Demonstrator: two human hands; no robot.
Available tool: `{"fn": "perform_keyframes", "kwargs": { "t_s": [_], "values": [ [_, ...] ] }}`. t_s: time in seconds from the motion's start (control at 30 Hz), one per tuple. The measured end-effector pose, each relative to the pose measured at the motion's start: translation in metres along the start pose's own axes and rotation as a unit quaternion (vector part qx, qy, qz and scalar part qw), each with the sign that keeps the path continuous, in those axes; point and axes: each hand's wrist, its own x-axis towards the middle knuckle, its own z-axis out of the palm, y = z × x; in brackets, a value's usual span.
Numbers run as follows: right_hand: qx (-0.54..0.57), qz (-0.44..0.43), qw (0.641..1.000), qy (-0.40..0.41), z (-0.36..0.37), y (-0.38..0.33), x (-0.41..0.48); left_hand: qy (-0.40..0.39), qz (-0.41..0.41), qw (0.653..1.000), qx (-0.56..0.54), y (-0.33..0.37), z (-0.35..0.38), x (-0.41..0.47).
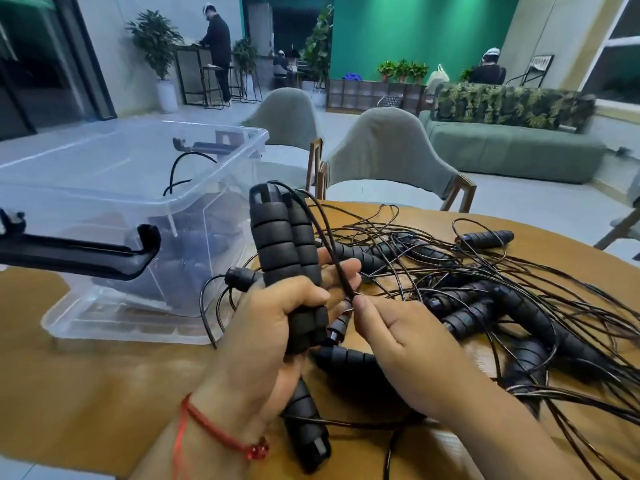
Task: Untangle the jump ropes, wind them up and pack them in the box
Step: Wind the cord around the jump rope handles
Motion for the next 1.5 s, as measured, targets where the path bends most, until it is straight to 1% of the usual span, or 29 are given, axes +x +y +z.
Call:
{"fn": "perform_keyframes", "kwargs": {
  "t_s": [0.07, 0.2, 0.27, 0.33, 0.4, 0.57, 0.67, 0.77, 0.83, 0.9, 1.0, 1.07, 1.13, 1.23, 1.37, 1.4, 1.47, 1.5],
  "values": [
    [-0.010, 0.002, 1.000, -0.027, -0.002, -0.004, 0.001, 0.008, 0.009, 1.000, 0.010, 0.000, -0.004, 0.001],
    [-0.015, -0.025, 0.998, -0.059, 0.001, -0.012, 0.002, 0.039, -0.014, 0.999, -0.007, 0.000, -0.006, 0.005],
    [-0.045, -0.020, 0.996, -0.074, -0.001, -0.009, 0.002, 0.045, -0.013, 0.999, 0.000, 0.000, -0.006, 0.006],
    [-0.082, -0.002, 0.994, -0.079, -0.013, -0.003, 0.002, 0.052, -0.006, 0.998, 0.019, 0.001, -0.009, 0.009],
    [-0.082, 0.012, 0.994, -0.065, -0.031, 0.005, 0.001, 0.061, 0.002, 0.998, 0.034, 0.003, -0.013, 0.011],
    [-0.097, 0.031, 0.994, -0.029, -0.069, 0.020, -0.010, 0.091, 0.035, 0.981, 0.169, 0.006, -0.020, 0.010],
    [-0.085, 0.028, 0.995, -0.031, -0.081, 0.019, -0.012, 0.102, 0.048, 0.966, 0.233, 0.007, -0.020, 0.010],
    [-0.087, 0.010, 0.995, -0.047, -0.091, 0.014, -0.013, 0.140, 0.076, 0.942, 0.295, 0.008, -0.024, 0.011],
    [-0.079, -0.010, 0.996, -0.032, -0.094, 0.011, -0.012, 0.156, 0.088, 0.925, 0.335, 0.008, -0.025, 0.012],
    [-0.077, -0.044, 0.996, 0.001, -0.092, 0.008, -0.011, 0.155, 0.104, 0.903, 0.387, 0.008, -0.024, 0.010],
    [-0.090, -0.111, 0.988, 0.058, -0.083, 0.002, -0.008, 0.133, 0.122, 0.860, 0.477, 0.007, -0.017, 0.006],
    [-0.093, -0.140, 0.981, 0.102, -0.077, -0.004, -0.006, 0.111, 0.118, 0.842, 0.515, 0.006, -0.013, 0.003],
    [-0.092, -0.163, 0.972, 0.142, -0.070, -0.011, -0.005, 0.072, 0.106, 0.822, 0.555, 0.003, -0.011, 0.000],
    [-0.059, -0.162, 0.970, 0.169, -0.062, -0.019, -0.002, 0.030, 0.086, 0.791, 0.605, 0.001, -0.010, -0.007],
    [-0.007, -0.132, 0.978, 0.162, -0.059, -0.023, -0.001, 0.020, 0.112, 0.724, 0.680, 0.000, -0.004, -0.012],
    [0.005, -0.133, 0.979, 0.156, -0.059, -0.025, -0.001, 0.018, 0.124, 0.713, 0.690, -0.001, -0.005, -0.012],
    [0.032, -0.134, 0.981, 0.139, -0.057, -0.030, -0.001, -0.003, 0.155, 0.708, 0.689, -0.005, -0.010, -0.012],
    [0.046, -0.134, 0.981, 0.131, -0.057, -0.031, -0.001, -0.021, 0.170, 0.712, 0.681, -0.007, -0.012, -0.012]
  ]
}}
